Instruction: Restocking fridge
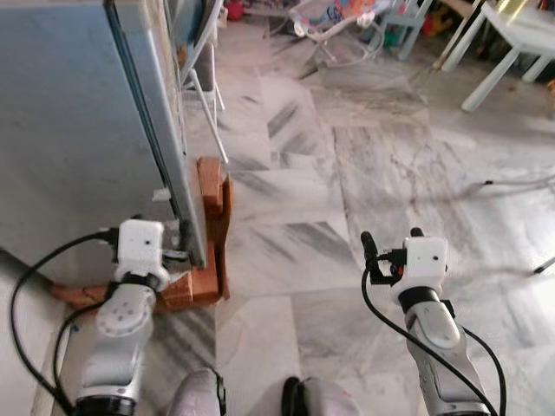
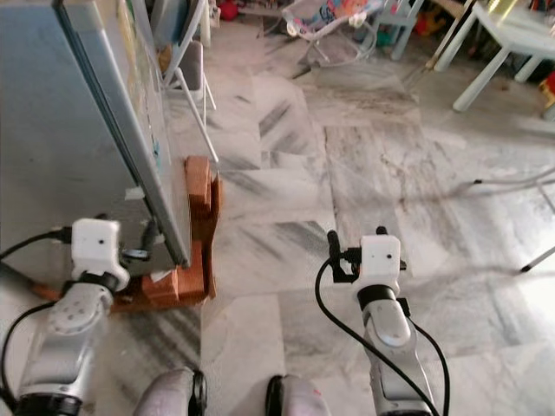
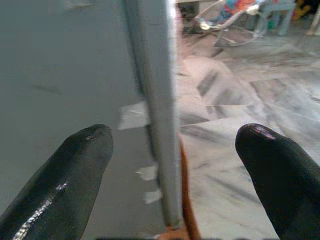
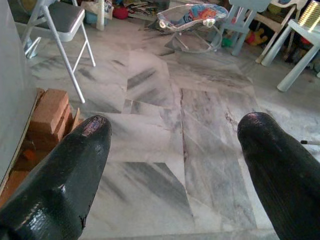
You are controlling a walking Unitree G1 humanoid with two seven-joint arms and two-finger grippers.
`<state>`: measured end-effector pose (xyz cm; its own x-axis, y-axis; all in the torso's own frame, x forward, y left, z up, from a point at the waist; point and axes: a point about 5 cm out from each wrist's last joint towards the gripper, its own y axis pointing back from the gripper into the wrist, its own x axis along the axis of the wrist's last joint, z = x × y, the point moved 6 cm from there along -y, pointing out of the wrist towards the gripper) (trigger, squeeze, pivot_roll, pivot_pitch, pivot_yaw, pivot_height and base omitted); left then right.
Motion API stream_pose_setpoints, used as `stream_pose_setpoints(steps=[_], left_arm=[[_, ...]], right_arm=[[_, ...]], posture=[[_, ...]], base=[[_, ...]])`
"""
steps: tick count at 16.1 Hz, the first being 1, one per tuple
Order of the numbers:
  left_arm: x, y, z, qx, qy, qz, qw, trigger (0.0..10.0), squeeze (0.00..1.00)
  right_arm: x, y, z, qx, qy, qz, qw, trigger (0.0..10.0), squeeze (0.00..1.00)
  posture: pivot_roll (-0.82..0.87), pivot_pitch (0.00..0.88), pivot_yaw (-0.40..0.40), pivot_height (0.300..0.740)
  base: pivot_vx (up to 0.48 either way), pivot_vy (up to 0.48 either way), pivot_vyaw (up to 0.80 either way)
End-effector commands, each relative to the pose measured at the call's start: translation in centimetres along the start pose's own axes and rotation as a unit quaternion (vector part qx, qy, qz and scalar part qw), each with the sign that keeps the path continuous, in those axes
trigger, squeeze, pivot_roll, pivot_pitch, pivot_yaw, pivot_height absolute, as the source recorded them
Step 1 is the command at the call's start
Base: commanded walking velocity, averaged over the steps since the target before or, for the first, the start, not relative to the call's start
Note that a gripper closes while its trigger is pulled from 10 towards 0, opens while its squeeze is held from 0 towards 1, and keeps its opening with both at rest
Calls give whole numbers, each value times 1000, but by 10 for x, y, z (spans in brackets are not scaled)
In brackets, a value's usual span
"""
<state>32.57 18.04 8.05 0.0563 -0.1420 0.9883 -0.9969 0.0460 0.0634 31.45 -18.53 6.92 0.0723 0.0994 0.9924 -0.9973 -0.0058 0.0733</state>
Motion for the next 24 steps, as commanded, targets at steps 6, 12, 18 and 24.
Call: stream_pose_setpoints(steps=[6,12,18,24], left_arm=[[4,2,6,-15,2,11,1000,10000,0],[-2,8,10,-35,2,0,999,10000,0],[-21,30,-12,-45,-24,-37,998,10000,0],[-10,22,-6,-28,1,-17,999,10000,0]], right_arm=[[-1,3,8,-8,3,-4,1000,10000,0],[-3,3,8,-7,4,-7,1000,10000,0],[-5,3,9,-5,7,-11,1000,10000,0],[-5,1,6,0,6,-13,1000,10000,0]], posture=[[71,129,-103,740],[72,135,-105,740],[82,143,-111,740],[85,143,-127,740]], base=[[299,0,0],[298,0,0],[0,0,0],[0,0,0]])
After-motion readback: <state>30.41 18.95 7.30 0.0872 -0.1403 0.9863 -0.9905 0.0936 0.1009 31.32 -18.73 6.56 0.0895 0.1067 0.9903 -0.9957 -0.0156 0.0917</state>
